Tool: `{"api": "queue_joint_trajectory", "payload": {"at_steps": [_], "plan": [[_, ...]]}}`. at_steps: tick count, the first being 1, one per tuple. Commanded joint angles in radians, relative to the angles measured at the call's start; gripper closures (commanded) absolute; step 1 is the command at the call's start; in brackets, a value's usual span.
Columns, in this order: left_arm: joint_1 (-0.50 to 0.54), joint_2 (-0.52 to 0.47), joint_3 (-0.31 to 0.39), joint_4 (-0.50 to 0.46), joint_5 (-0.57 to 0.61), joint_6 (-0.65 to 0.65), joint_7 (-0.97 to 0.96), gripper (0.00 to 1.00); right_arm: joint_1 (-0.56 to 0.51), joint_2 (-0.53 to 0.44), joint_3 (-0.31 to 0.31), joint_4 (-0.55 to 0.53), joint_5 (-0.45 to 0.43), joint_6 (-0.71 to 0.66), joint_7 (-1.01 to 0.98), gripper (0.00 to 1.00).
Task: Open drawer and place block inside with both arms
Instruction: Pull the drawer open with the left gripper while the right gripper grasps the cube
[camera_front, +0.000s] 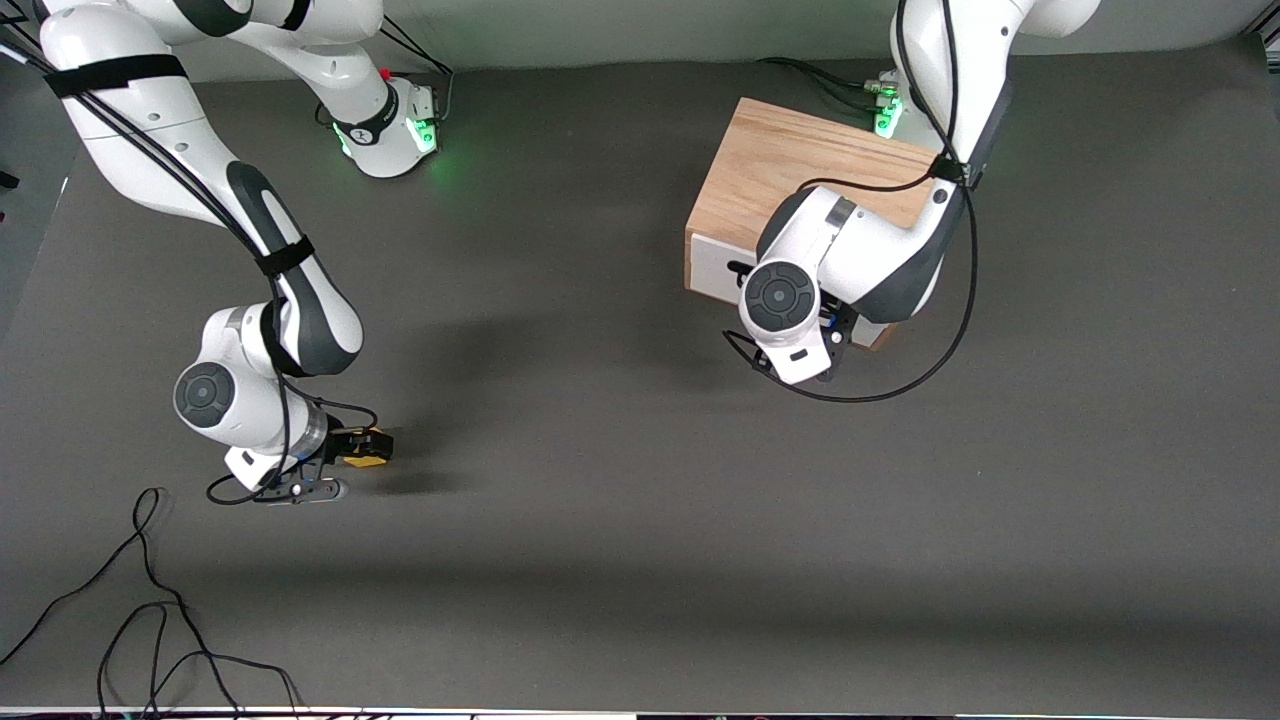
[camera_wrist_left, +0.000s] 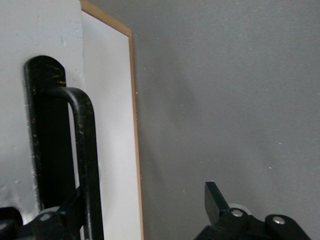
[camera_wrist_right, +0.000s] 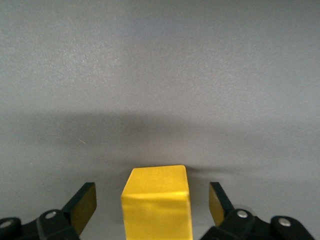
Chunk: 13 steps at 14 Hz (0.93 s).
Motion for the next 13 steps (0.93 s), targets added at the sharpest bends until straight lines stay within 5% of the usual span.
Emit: {"api": "queue_joint_trajectory", "payload": {"at_steps": [1, 8, 13], "plan": [[-0.003, 0.072, 0.005, 0.113, -0.010, 0.000, -0.001, 0.00, 0.008, 0.004, -0.008, -0.027, 0.006, 0.048, -0.010, 0.00], [-0.003, 0.235, 0.013, 0.376, -0.004, 0.009, -0.001, 0.00, -0.002, 0.024, -0.009, -0.035, 0.006, 0.086, -0.026, 0.02], [0.017, 0.235, 0.015, 0.430, -0.004, 0.092, -0.007, 0.00, -0.002, 0.025, -0.009, -0.041, 0.006, 0.092, -0.027, 0.19]]}}
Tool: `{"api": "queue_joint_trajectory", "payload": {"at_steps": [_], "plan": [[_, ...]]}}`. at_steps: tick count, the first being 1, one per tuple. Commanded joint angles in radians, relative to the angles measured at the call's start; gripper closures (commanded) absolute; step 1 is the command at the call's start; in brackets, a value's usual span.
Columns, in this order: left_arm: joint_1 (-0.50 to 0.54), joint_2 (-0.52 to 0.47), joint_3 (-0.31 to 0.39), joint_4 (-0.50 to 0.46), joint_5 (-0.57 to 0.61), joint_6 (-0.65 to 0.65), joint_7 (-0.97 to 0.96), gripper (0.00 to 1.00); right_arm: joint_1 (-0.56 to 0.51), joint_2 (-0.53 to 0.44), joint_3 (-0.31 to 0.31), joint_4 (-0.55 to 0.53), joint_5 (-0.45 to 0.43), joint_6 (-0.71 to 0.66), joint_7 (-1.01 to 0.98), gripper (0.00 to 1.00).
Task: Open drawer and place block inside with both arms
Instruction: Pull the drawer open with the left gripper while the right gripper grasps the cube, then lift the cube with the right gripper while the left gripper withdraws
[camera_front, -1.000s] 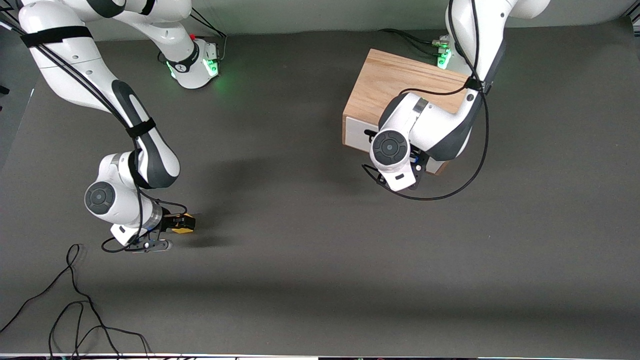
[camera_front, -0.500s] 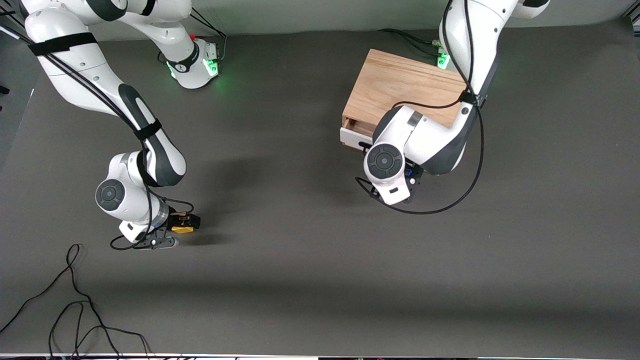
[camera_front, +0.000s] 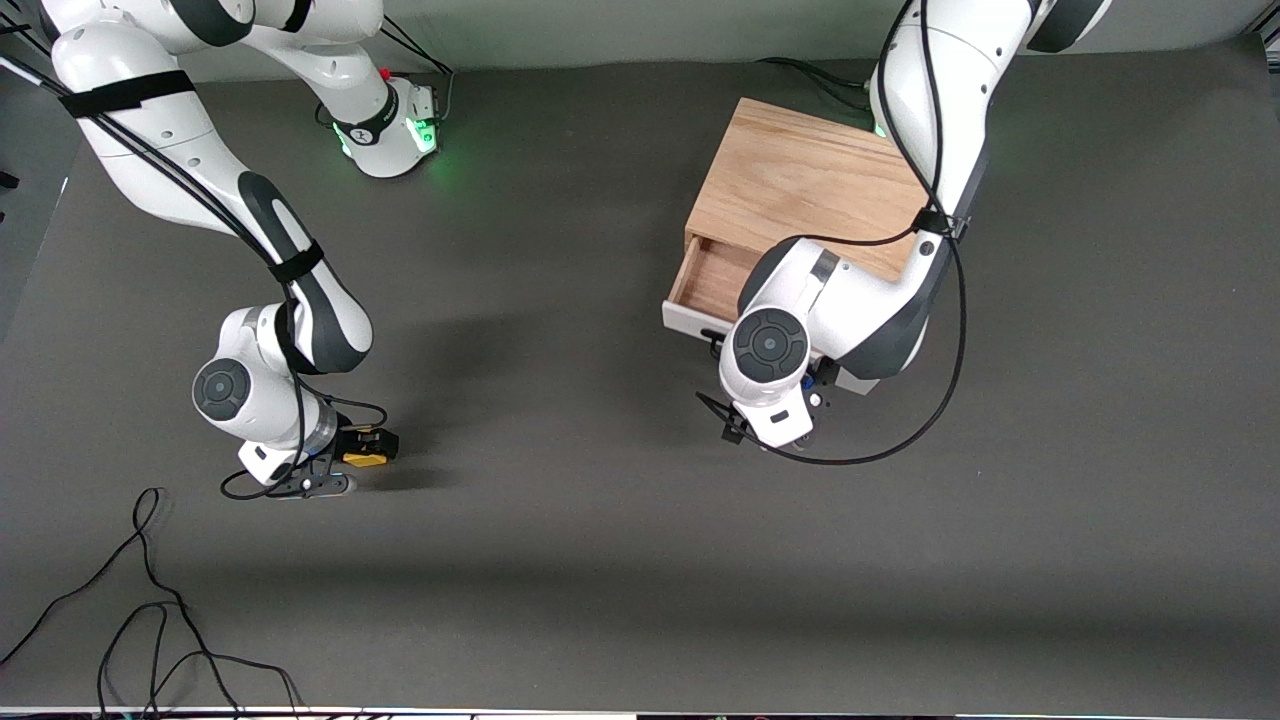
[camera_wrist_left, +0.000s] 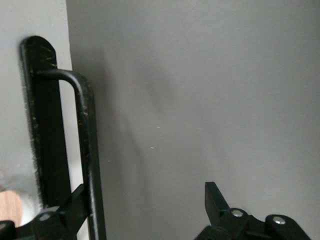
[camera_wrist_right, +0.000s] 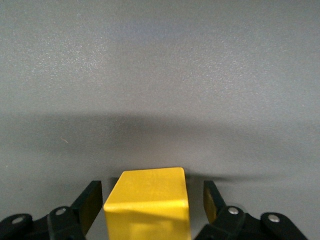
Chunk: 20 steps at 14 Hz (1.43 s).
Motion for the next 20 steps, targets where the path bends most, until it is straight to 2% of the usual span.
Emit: {"api": "queue_joint_trajectory", "payload": {"at_steps": [1, 3, 8, 11, 14, 16, 18, 20], "plan": [[0.004, 0.029, 0.001, 0.069, -0.004, 0.032, -0.009, 0.00, 0.000, 0.001, -0.003, -0.006, 0.006, 0.021, -0.027, 0.23], [0.004, 0.033, 0.001, 0.071, -0.003, 0.035, -0.009, 0.00, 0.000, 0.001, -0.003, -0.006, 0.006, 0.021, -0.030, 0.34], [0.000, 0.040, 0.001, 0.077, 0.015, 0.104, -0.012, 0.00, -0.003, 0.001, -0.003, -0.004, 0.006, 0.018, -0.062, 0.72], [0.027, 0.026, 0.009, 0.173, 0.092, 0.080, 0.023, 0.00, -0.005, 0.000, -0.003, -0.001, 0.006, 0.015, -0.062, 0.99], [0.097, -0.019, 0.006, 0.258, 0.103, -0.052, 0.289, 0.00, -0.005, -0.008, -0.004, 0.006, 0.006, 0.009, -0.061, 1.00], [0.183, -0.086, -0.005, 0.259, 0.074, -0.167, 0.472, 0.00, -0.005, -0.028, -0.003, 0.020, 0.006, -0.019, -0.058, 1.00], [0.254, -0.163, -0.002, 0.252, 0.045, -0.282, 0.674, 0.00, 0.004, -0.060, -0.003, 0.073, 0.018, -0.135, -0.044, 1.00], [0.315, -0.215, 0.000, 0.250, 0.037, -0.412, 0.901, 0.00, 0.009, -0.075, 0.006, 0.188, 0.019, -0.315, -0.009, 1.00]]}}
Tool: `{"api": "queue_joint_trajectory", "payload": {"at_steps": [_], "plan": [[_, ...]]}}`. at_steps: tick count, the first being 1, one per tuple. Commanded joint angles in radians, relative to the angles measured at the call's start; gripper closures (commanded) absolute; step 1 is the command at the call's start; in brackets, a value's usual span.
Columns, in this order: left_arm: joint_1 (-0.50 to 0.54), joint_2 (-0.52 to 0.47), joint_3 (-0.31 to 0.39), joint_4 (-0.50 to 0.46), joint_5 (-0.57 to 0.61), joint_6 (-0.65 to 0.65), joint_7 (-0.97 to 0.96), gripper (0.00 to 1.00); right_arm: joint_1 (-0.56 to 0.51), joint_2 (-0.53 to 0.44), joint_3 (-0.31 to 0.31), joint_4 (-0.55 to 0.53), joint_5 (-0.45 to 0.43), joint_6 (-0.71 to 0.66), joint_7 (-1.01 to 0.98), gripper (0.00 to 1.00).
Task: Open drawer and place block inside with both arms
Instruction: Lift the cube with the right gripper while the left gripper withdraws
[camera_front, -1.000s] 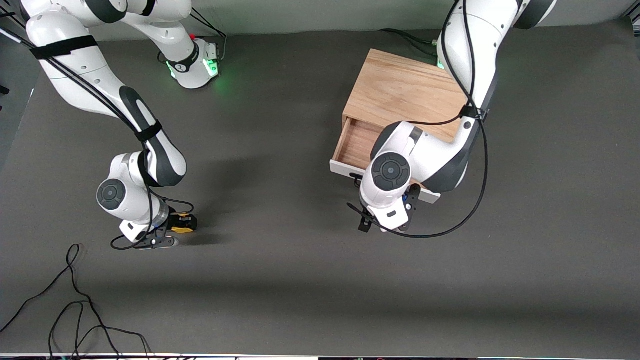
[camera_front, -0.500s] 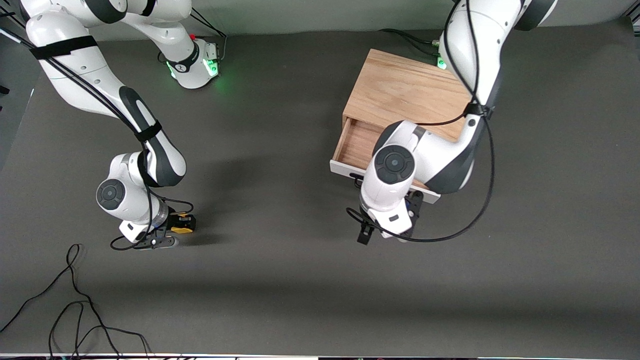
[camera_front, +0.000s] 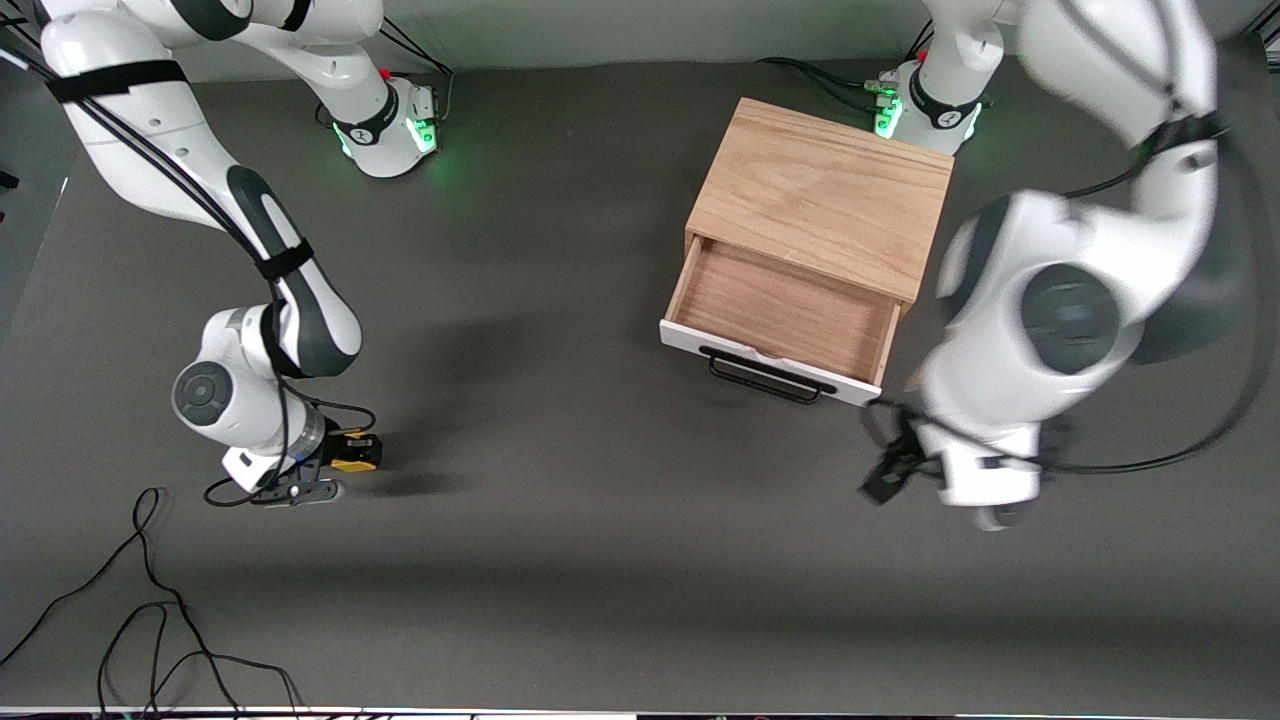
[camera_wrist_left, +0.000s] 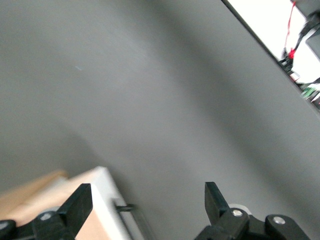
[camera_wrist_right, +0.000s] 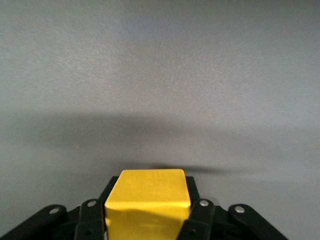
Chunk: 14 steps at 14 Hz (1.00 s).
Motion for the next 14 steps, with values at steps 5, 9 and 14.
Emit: {"api": "queue_joint_trajectory", "payload": {"at_steps": [5, 9, 14], "plan": [[0.200, -0.235, -0.004, -0.166, -0.021, -0.187, 0.604, 0.00, 0.148, -0.026, 0.032, 0.485, 0.042, -0.613, 0.264, 1.00], [0.252, -0.326, -0.001, -0.281, -0.009, -0.190, 0.874, 0.00, 0.352, -0.025, 0.033, 0.700, 0.042, -0.824, 0.580, 1.00], [0.294, -0.502, -0.001, -0.521, -0.006, -0.076, 1.023, 0.00, 0.544, 0.014, 0.076, 0.843, 0.103, -0.841, 0.899, 1.00]]}}
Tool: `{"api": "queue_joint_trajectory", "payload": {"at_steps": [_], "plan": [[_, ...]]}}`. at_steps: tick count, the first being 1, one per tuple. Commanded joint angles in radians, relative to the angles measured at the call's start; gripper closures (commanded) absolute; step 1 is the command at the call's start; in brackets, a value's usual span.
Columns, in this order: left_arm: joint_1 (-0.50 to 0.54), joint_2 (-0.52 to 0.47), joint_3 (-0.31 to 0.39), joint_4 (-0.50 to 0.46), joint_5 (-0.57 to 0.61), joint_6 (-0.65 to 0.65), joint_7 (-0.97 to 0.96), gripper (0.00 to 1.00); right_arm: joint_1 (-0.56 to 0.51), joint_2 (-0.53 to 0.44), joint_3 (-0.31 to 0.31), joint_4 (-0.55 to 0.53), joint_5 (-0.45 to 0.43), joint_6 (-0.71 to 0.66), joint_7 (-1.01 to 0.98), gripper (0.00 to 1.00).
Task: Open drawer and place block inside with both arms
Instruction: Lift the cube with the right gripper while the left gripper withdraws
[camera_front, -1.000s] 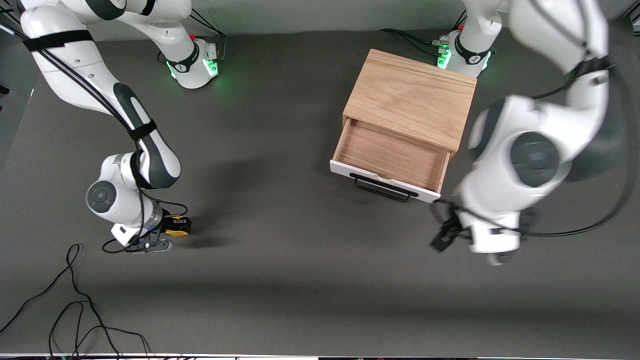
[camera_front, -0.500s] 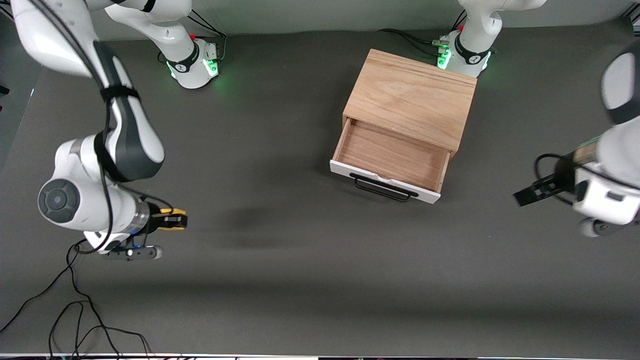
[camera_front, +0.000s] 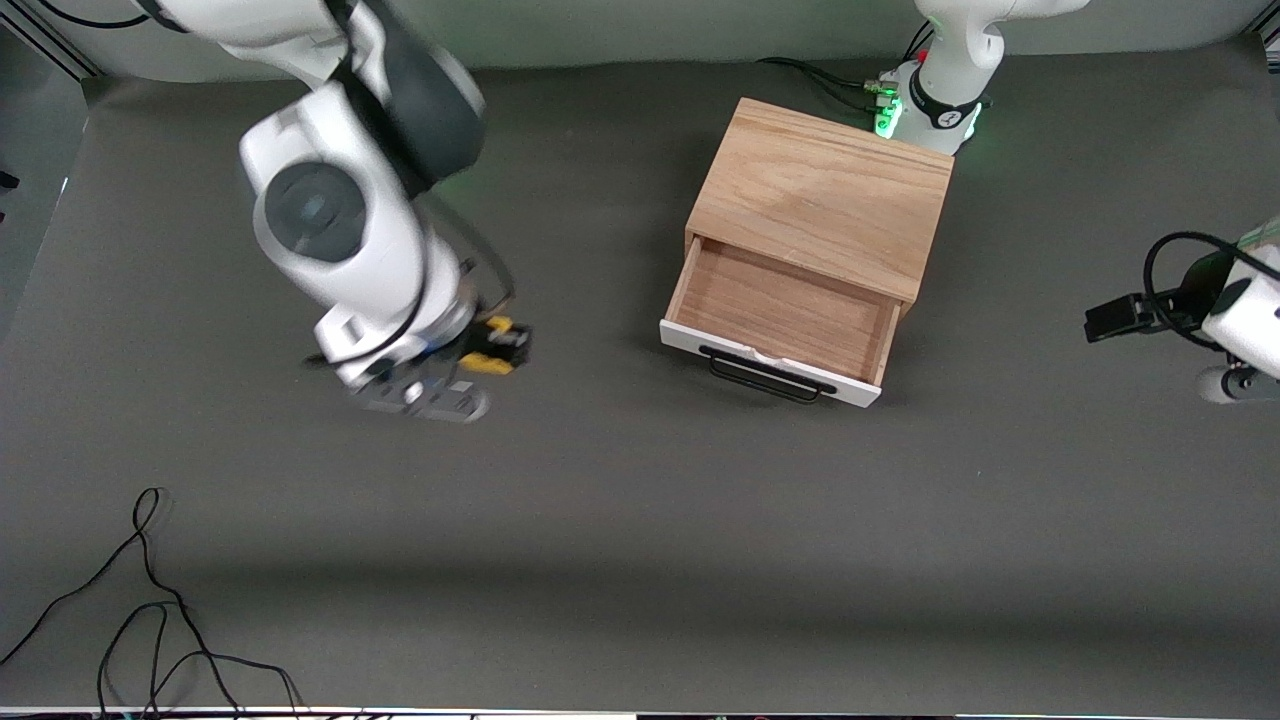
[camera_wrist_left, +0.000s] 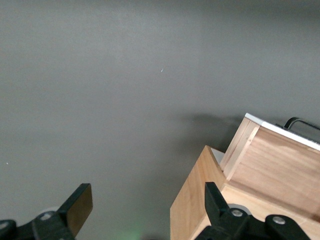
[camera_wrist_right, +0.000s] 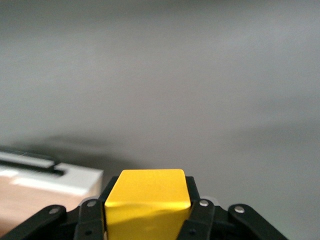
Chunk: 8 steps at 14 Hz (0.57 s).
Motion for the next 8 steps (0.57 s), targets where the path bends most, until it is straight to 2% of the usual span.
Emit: {"api": "queue_joint_trajectory", "payload": {"at_steps": [1, 4, 6, 8], "plan": [[0.013, -0.161, -0.003, -0.224, 0.004, 0.106, 0.062, 0.00, 0.093, 0.083, 0.030, 0.108, 0.024, 0.025, 0.210, 1.00], [0.014, -0.207, -0.002, -0.301, 0.004, 0.140, 0.084, 0.00, 0.238, 0.156, 0.030, 0.108, -0.002, 0.152, 0.341, 1.00], [0.014, -0.209, -0.002, -0.307, 0.004, 0.161, 0.084, 0.00, 0.292, 0.210, 0.027, 0.106, -0.011, 0.202, 0.347, 1.00], [0.013, -0.214, -0.003, -0.309, 0.005, 0.174, 0.084, 0.00, 0.314, 0.249, 0.027, 0.103, -0.059, 0.232, 0.416, 1.00]]}}
